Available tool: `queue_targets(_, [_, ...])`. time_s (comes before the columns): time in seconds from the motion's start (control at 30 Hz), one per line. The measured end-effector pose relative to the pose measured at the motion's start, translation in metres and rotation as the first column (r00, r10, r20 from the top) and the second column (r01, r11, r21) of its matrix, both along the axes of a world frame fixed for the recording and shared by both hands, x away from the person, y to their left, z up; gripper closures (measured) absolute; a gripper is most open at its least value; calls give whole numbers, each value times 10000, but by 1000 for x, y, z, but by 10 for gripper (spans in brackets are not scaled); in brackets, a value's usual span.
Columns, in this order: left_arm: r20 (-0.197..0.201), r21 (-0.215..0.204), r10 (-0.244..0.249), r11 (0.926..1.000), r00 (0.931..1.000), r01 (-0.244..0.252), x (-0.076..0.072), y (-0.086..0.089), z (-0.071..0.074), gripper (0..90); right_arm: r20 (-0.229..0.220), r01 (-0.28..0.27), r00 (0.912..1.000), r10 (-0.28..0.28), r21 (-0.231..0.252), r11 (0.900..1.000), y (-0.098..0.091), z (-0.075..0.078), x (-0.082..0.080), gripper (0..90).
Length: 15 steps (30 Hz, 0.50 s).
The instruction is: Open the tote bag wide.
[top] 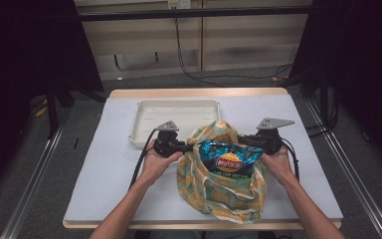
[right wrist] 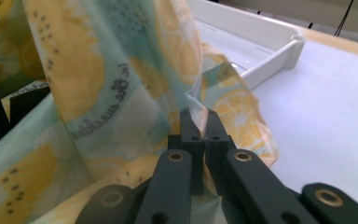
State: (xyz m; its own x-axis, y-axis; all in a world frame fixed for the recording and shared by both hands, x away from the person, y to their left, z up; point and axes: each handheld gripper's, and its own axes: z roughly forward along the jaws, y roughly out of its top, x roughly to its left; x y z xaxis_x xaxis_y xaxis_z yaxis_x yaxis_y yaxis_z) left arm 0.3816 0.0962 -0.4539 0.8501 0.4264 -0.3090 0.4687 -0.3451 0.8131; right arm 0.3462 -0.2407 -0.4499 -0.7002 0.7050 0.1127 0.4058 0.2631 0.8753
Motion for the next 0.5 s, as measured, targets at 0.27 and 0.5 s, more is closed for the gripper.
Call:
queue_targets(0.27, [507, -228, 222, 9995, 9985, -211, -5, 13, 17, 705, -124, -209, 9997, 209, 38, 9998, -4, 0, -4, 874])
queue_targets(0.5, [841, -787, 565, 9956, 9949, -499, -10, 31, 33, 610, 748, 50, 9972, -90, 543, 9985, -18, 26, -18, 635])
